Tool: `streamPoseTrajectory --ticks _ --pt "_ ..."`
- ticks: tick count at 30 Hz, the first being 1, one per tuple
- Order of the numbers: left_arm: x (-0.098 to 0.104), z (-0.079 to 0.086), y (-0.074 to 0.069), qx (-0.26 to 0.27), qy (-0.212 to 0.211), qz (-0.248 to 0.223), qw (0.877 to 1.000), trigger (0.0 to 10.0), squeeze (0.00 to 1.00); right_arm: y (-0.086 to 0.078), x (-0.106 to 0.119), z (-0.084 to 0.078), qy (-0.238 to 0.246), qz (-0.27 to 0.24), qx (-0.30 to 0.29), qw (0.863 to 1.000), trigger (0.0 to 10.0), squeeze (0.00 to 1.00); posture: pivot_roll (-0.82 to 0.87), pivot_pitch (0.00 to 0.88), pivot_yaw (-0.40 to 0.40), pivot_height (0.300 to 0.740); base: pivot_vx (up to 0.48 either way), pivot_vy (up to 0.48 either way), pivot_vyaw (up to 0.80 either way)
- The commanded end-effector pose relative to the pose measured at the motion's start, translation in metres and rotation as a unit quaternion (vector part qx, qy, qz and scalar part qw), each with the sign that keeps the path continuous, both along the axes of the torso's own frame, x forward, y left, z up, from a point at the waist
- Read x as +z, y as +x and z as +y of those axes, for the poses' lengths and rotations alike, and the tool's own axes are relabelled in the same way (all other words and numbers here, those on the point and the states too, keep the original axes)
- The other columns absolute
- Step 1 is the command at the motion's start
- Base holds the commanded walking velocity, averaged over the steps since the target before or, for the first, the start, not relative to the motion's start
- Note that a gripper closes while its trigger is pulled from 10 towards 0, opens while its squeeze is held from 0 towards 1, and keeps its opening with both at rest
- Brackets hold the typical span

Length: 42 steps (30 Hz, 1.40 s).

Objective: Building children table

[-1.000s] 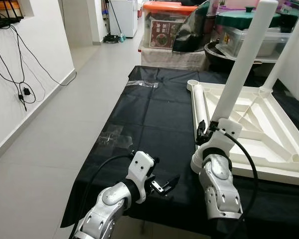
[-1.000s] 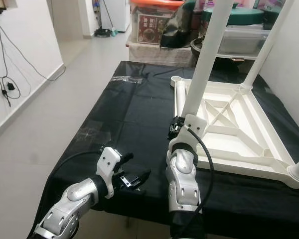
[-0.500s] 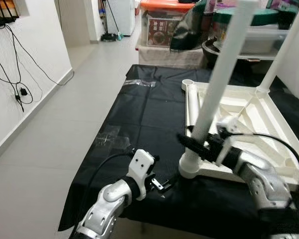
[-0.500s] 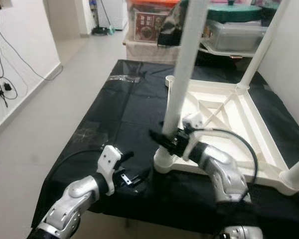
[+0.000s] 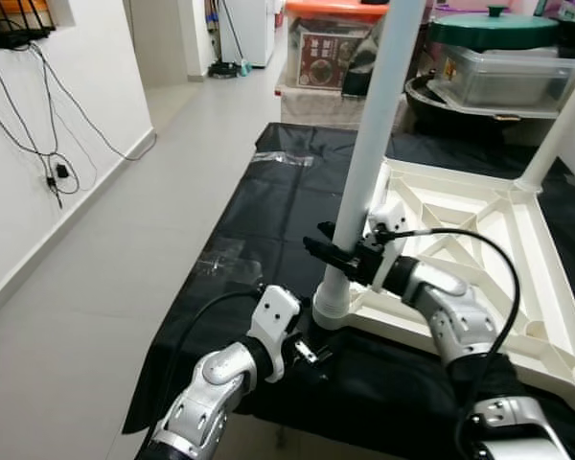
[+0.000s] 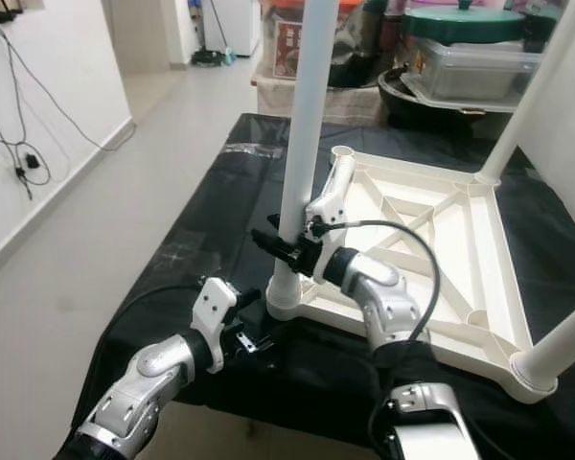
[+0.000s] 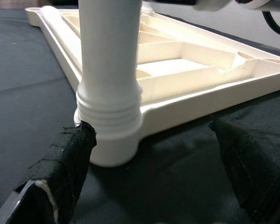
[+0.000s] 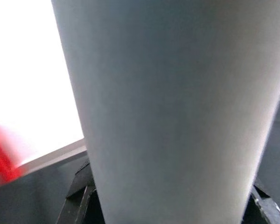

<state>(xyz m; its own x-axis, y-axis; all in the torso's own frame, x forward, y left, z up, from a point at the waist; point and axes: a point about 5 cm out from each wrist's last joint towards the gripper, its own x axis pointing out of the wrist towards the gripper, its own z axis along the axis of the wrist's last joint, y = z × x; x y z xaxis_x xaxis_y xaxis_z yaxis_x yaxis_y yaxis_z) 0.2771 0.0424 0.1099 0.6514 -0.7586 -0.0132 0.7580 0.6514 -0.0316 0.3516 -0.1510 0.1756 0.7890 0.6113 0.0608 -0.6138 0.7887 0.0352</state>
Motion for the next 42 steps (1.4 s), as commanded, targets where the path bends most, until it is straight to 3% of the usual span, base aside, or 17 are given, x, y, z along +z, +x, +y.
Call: streamPoseTrajectory --ticks 1,5,6,9,10,16,17,18,19,23,24,26,27,29,31,36,42 --pt "-0.001 0.001 0.000 0.000 0.004 -0.003 1.000 10.0 0.00 0.000 -0.014 -0.018 0.016 0.028 -0.085 0.996 0.0 0.00 0.08 0.000 -0.046 0.740 0.000 0.000 0.00" --pt "-0.001 0.001 0.002 -0.005 0.002 -0.002 1.000 10.0 0.00 -0.011 -0.027 -0.048 0.039 0.052 -0.362 0.930 0.0 0.00 0.06 0.000 -0.033 0.740 0.000 0.000 0.00" --pt "-0.001 0.001 0.002 -0.005 0.002 -0.002 1.000 10.0 0.00 -0.011 -0.027 -0.048 0.039 0.052 -0.362 0.930 0.0 0.00 0.06 0.000 -0.033 0.740 0.000 0.000 0.00" --pt "0.001 0.001 0.003 -0.004 0.003 -0.005 1.000 10.0 0.00 -0.036 -0.031 -0.056 0.047 0.060 -0.534 0.842 0.0 0.00 0.05 0.000 -0.031 0.740 0.000 0.000 0.00" --pt "0.001 0.001 0.004 -0.003 0.004 -0.006 1.000 10.0 0.00 -0.040 -0.031 -0.055 0.055 0.064 -0.557 0.826 0.0 0.00 0.06 0.000 -0.032 0.740 0.000 0.000 0.00" --pt "0.004 0.000 -0.002 0.001 -0.001 0.000 1.000 10.0 0.00 -0.044 -0.032 -0.036 0.095 0.072 -0.596 0.794 0.0 0.00 0.06 0.000 -0.043 0.740 0.000 0.000 0.00" --pt "0.005 0.001 -0.003 0.009 0.001 -0.009 1.000 10.0 0.00 -0.040 -0.031 -0.031 0.096 0.064 -0.576 0.809 2.5 0.00 0.06 0.000 -0.043 0.740 0.000 0.000 0.00" --pt "0.005 0.001 -0.003 0.009 0.001 -0.009 1.000 10.0 0.00 -0.040 -0.031 -0.031 0.096 0.064 -0.576 0.809 2.5 0.00 0.06 0.000 -0.043 0.740 0.000 0.000 0.00" --pt "0.006 0.002 -0.002 0.020 0.002 -0.019 1.000 10.0 0.00 -0.035 -0.030 -0.024 0.083 0.046 -0.543 0.834 10.0 1.00 0.06 0.000 -0.045 0.740 0.000 0.000 0.00" --pt "0.007 0.002 -0.002 0.018 -0.005 -0.021 1.000 10.0 0.00 -0.034 -0.029 -0.027 0.047 0.012 -0.493 0.869 10.0 1.00 0.05 0.000 -0.043 0.740 0.000 0.000 0.00" --pt "0.008 0.002 -0.003 0.016 -0.008 -0.026 0.999 10.0 0.00 -0.033 -0.027 -0.030 0.028 -0.010 -0.464 0.885 10.0 0.23 0.05 0.000 -0.043 0.740 0.000 0.000 0.00" --pt "0.009 0.002 -0.004 0.015 -0.010 -0.030 0.999 10.0 0.00 -0.033 -0.025 -0.032 0.014 -0.024 -0.443 0.896 10.0 0.23 0.05 0.000 -0.043 0.740 0.000 0.000 0.00" --pt "0.010 0.002 -0.004 0.015 -0.012 -0.033 0.999 10.0 0.00 -0.032 -0.023 -0.036 0.005 -0.039 -0.401 0.915 10.0 0.00 0.04 0.000 -0.038 0.740 0.000 0.000 0.00" --pt "0.011 0.002 -0.005 0.017 -0.012 -0.036 0.999 10.0 0.00 -0.031 -0.022 -0.039 0.004 -0.043 -0.360 0.932 10.0 0.00 0.04 0.000 -0.038 0.740 0.000 0.000 0.00" --pt "0.013 0.002 -0.005 0.019 -0.017 -0.041 0.999 10.0 0.00 -0.026 -0.016 -0.054 0.020 -0.013 -0.230 0.973 10.0 0.00 0.04 0.000 -0.039 0.740 0.000 0.000 0.00" --pt "0.015 0.000 -0.007 0.009 -0.025 -0.048 0.998 10.0 0.00 -0.016 -0.009 -0.061 -0.018 0.031 -0.094 0.995 10.0 0.00 0.04 0.000 -0.032 0.740 0.000 0.000 0.00" --pt "0.019 0.000 -0.011 -0.001 -0.032 -0.064 0.997 10.0 0.00 -0.009 -0.008 -0.055 -0.050 0.068 0.036 0.996 10.0 0.00 0.06 0.000 -0.043 0.740 0.000 0.000 0.00"
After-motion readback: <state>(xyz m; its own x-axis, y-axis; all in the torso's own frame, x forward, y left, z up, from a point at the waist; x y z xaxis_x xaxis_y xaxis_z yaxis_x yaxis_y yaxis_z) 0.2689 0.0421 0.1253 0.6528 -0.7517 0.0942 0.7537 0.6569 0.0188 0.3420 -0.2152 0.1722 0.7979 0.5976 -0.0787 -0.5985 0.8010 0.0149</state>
